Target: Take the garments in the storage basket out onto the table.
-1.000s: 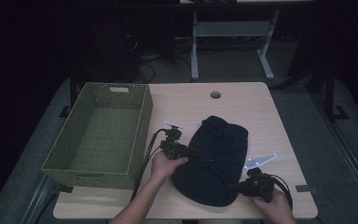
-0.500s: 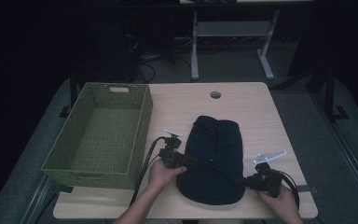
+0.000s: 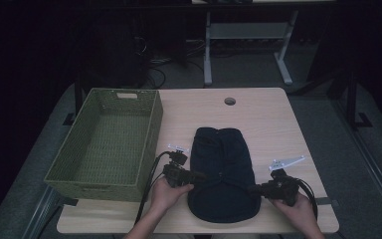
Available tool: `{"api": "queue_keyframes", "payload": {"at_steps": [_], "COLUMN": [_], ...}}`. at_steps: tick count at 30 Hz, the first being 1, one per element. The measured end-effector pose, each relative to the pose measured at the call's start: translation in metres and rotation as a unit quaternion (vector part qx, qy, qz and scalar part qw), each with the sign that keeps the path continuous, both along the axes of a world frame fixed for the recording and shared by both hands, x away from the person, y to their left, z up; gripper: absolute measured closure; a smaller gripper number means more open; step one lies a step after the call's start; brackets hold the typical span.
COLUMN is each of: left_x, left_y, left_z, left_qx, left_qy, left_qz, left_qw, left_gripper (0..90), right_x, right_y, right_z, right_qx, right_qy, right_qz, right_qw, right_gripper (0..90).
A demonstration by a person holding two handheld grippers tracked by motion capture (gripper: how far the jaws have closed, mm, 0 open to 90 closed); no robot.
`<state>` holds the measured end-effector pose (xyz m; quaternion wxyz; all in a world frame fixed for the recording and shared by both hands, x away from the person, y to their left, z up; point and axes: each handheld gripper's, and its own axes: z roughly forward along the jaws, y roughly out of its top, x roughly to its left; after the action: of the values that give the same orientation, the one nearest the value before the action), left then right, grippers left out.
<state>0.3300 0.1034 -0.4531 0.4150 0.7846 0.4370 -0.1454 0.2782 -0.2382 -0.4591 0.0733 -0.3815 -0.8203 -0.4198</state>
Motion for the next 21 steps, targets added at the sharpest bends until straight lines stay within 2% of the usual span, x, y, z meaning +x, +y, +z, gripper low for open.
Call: {"api": "queue_keyframes", "payload": {"at_steps": [2,5,11,16,21], "left_x": [0.003,0.008,0.010,0.005,-0.002], "left_y": [0.000,-0.003,-0.010,-0.009,-0.008], "left_z": [0.004,0.003,-0.011,-0.017,-0.017], "left_qx": [-0.007,-0.012,0.000,0.000,0.008], "left_qy": [-0.007,-0.007,0.008,0.013,0.010], "left_qz": [0.004,0.010,0.008,0.006,-0.006], "left_qw": [0.9999,0.9999,0.9999,0.9999,0.9999], "left_gripper": [76.0,76.0,75.3,74.4,74.7], "right_x": [0.004,0.015,0.033,0.034,0.027], "right_y": [0.001,0.004,0.012,0.012,0.014], "right_z": [0.006,0.010,-0.002,-0.011,-0.011], "right_qx": [0.003,0.000,-0.017,-0.005,-0.011], "right_qy": [-0.004,-0.006,0.020,0.030,0.038], "right_qz": [-0.006,-0.012,-0.012,-0.004,0.006], "right_qw": [1.0000,0.9999,0.9996,0.9995,0.9992], "right_gripper": [83.9,85.0,86.0,87.0,87.0]}}
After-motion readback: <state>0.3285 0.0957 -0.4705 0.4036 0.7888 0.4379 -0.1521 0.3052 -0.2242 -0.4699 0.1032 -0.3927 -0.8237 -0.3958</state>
